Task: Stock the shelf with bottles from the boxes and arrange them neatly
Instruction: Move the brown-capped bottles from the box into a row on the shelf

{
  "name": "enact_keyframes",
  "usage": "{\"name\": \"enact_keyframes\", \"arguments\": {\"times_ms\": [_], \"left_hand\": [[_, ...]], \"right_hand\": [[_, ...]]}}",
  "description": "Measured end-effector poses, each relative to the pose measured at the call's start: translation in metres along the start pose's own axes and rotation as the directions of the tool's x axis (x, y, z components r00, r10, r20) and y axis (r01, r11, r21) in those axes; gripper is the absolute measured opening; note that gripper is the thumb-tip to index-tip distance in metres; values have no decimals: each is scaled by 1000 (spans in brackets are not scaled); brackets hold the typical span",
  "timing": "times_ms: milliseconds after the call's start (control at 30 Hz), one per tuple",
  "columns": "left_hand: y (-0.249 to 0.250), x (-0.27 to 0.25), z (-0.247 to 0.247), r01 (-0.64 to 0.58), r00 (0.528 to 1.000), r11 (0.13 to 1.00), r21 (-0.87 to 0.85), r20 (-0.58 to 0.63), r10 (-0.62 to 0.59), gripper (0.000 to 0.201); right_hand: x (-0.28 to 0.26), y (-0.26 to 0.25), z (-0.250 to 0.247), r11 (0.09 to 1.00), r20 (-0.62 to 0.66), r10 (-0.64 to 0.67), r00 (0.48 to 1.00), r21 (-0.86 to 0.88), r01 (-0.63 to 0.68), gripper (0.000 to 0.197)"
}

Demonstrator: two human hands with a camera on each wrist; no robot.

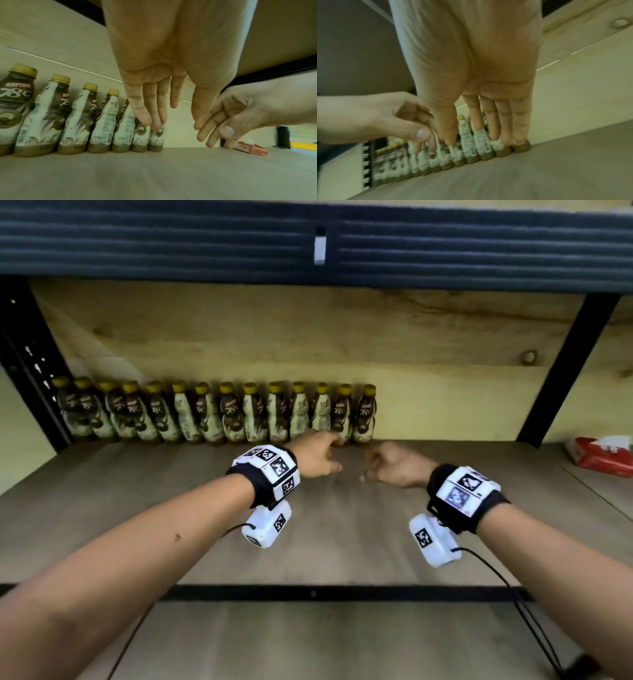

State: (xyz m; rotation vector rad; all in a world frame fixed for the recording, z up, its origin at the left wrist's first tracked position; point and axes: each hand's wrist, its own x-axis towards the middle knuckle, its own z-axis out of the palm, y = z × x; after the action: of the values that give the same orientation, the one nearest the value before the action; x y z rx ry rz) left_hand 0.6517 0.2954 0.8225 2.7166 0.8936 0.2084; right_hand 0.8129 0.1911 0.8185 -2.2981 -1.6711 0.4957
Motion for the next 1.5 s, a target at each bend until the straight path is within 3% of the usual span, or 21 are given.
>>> {"name": "enact_keyframes", "arguments": {"times_ms": [133, 267, 400, 533, 600, 667, 733, 867, 967, 1100, 1200, 1367, 1500], "left_hand": [[6, -66, 19, 4, 996, 998, -56, 92, 1, 31], [14, -134, 53, 85, 929, 939, -334, 368, 46, 23], [8, -183, 106, 50, 854, 960, -275, 510, 102, 32], [-8, -213, 174, 154, 808, 963, -223, 589, 7, 42], [-20, -230, 228, 261, 770, 942, -212, 634, -71, 41], [-30, -244, 256, 339, 800, 920, -198, 574, -171, 38], [-37, -263, 300, 438, 775, 872, -218, 584, -243, 33], [-47, -304, 381, 549, 677, 826, -130, 650, -347, 24], [-53, -330, 445, 628, 590, 771, -108, 712, -381, 16], [-57, -351, 522, 683, 541, 722, -113, 742, -396, 23], [-60, -366, 586, 728, 519, 673, -129, 746, -418, 26], [-75, -401, 704, 829, 412, 546, -120, 791, -453, 25], [-91, -403, 769, 910, 335, 394, -125, 782, -526, 21]], "right_hand": [[-66, -12, 29, 998, 121, -58, 991, 23, 55, 24], [-122, -16, 71, 991, 319, -123, 940, 86, 101, 24], [-152, -11, 123, 990, 337, -126, 933, -23, 142, 37], [-164, 11, 200, 996, 389, -12, 921, 82, -21, 51], [-177, 32, 252, 983, 480, 80, 874, 109, -150, 52], [-187, 43, 285, 968, 493, 168, 854, 82, -238, 56], [-208, 62, 331, 932, 492, 273, 827, 78, -354, 59], [-253, 99, 413, 822, 504, 435, 747, 116, -557, 23], [-279, 124, 462, 717, 565, 501, 655, 153, -681, 16], [-299, 161, 533, 638, 568, 571, 593, 148, -756, 58], [-303, 186, 592, 620, 545, 605, 581, 135, -773, 34], [-305, 223, 693, 611, 529, 613, 587, 155, -777, 31], [-295, 251, 748, 473, 592, 632, 500, 217, -854, 25]]}}
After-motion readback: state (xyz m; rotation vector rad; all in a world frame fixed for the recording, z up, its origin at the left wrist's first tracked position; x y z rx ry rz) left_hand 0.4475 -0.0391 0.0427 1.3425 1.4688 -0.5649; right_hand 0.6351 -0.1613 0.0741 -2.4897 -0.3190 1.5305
